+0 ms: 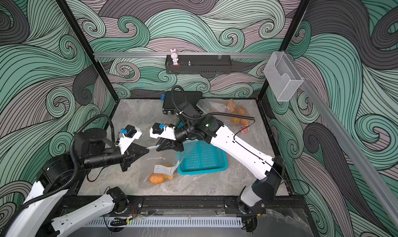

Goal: Put the potatoes into a zipper bag and zip it
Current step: Zip the zipper on the zipper food storage bag.

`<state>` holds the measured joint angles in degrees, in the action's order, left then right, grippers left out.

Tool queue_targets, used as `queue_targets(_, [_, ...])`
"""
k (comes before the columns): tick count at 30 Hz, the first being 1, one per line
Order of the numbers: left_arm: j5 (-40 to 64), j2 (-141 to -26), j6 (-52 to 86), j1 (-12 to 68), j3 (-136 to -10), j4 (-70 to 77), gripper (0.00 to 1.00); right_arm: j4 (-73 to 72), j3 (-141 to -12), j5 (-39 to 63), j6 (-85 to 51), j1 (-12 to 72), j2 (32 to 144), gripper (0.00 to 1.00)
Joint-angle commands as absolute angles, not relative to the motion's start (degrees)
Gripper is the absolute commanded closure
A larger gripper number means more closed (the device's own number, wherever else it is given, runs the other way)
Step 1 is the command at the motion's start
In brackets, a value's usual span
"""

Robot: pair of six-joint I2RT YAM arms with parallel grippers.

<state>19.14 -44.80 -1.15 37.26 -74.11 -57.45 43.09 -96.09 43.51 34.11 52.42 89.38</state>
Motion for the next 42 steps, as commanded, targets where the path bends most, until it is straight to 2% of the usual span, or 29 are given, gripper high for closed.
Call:
queue_targets(1, [20.24,-44.67,-2.03,37.18,-74.52,-58.18,1.00,44.76,-97.55,42.63,34.57,52.54,88.90,0.88])
queue_targets(9, [19.45,-43.94,-2.20,37.18,-74.44,-58.45,1.00,46.95,-98.76,42.22,35.77,52.53,88.09,0.96])
queue_targets(33, [13.54,-39.87,-2.20,37.18,-80.02,-63.88,1.00,47.01,-89.77,34.59,37.53,50.98,82.64,0.94])
queue_targets(42, [10.51,-37.62,-2.02,37.18,-81.91,-66.22,1.00,46.88,-86.65,34.81,37.70,49.57,80.54,0.93])
